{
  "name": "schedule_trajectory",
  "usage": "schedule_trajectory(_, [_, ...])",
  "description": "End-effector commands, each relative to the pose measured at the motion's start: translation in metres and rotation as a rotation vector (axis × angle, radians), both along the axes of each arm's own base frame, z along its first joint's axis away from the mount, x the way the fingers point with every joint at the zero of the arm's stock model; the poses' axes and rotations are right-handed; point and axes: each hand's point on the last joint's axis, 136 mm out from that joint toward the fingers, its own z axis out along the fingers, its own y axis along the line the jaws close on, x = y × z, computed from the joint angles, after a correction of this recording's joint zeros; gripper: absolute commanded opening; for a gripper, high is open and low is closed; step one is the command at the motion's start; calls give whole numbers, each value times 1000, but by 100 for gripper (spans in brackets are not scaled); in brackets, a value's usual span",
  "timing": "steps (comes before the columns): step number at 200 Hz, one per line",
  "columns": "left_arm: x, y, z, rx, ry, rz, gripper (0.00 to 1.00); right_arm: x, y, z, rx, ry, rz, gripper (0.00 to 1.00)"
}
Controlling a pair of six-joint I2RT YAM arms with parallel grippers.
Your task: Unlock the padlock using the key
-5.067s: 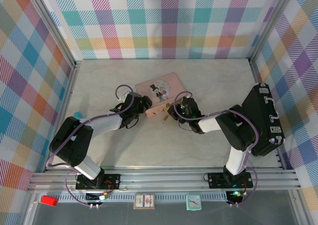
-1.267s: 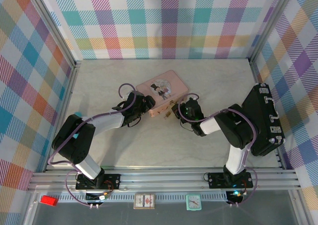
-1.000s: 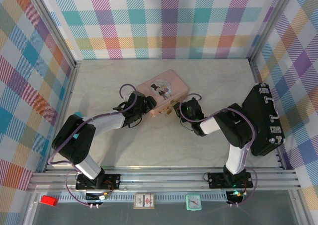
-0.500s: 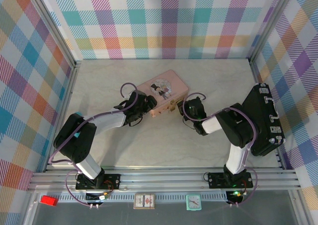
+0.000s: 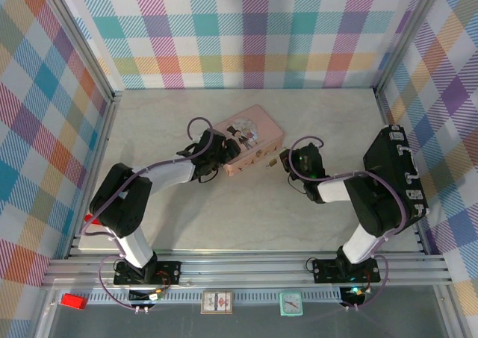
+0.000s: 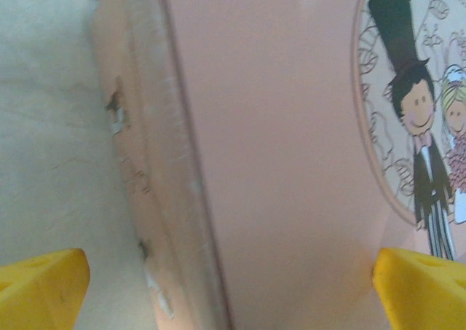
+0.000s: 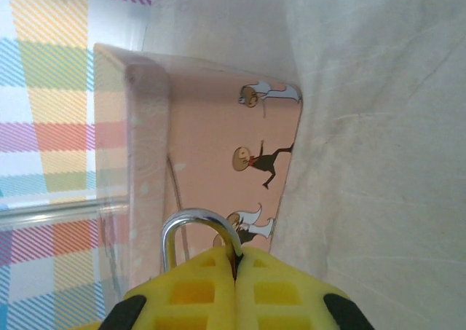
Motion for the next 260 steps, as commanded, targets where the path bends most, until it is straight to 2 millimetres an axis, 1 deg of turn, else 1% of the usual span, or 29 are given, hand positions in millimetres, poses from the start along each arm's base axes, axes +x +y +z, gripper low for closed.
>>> schedule_trajectory(1, [-13, 5, -35, 81, 139, -68, 99, -8, 2, 28, -116, -108, 116, 0])
schedule_trajectory(10, [-10, 4, -34, 89, 137, -77, 99, -15, 1, 31, -177, -95, 155, 0])
schedule_trajectory(37, [1, 5, -33, 111, 142, -80, 99, -29, 1, 49, -301, -140, 260, 0])
schedule_trajectory(73, [20, 5, -35, 138, 148, -79, 99, -50, 2, 61, -398, -153, 385, 0])
schedule_trajectory(94, [32, 7, -34, 158, 137, -73, 99, -61, -4, 66, -470, -148, 426, 0])
schedule_trajectory(105, [39, 7, -31, 166, 123, -70, 99, -67, -9, 66, -516, -132, 440, 0])
schedule_trajectory(109, [36, 11, -36, 185, 148, -70, 99, -69, -11, 67, -531, -127, 447, 0])
schedule_trajectory(117, [40, 13, -36, 194, 148, -67, 99, -72, -14, 67, -559, -118, 456, 0])
schedule_trajectory(130, [47, 14, -36, 197, 146, -68, 99, -77, -22, 64, -604, -76, 463, 0])
schedule_trajectory(145, [55, 14, -37, 202, 143, -71, 99, -84, -25, 61, -636, -46, 488, 0])
schedule_trajectory(170, [68, 17, -31, 214, 133, -77, 100, -96, -33, 53, -666, 16, 510, 0])
schedule_trajectory(183, [73, 19, -25, 220, 127, -79, 100, -102, -38, 46, -689, 71, 516, 0])
schedule_trajectory(194, [76, 21, -14, 217, 105, -72, 99, -109, -44, 38, -705, 129, 516, 0])
schedule_trajectory(200, [78, 23, -5, 209, 75, -66, 100, -111, -47, 35, -713, 152, 515, 0])
schedule_trajectory(220, [74, 25, 27, 185, -11, -68, 100, -118, -55, 27, -731, 207, 504, 0])
schedule_trajectory(229, [69, 26, 40, 177, -38, -75, 100, -122, -60, 22, -739, 235, 497, 0])
schedule_trajectory(241, [57, 33, 49, 178, -51, -77, 100, -124, -66, 19, -743, 264, 477, 0])
schedule_trajectory(244, [58, 32, 58, 163, -85, -76, 100, -125, -67, 18, -744, 274, 472, 0])
schedule_trajectory(254, [47, 38, 65, 156, -110, -71, 100, -128, -75, 15, -744, 318, 449, 0])
schedule_trajectory(256, [42, 40, 61, 158, -105, -72, 100, -128, -76, 14, -743, 323, 447, 0])
schedule_trajectory(260, [37, 43, 63, 155, -112, -70, 100, -129, -78, 13, -743, 335, 443, 0])
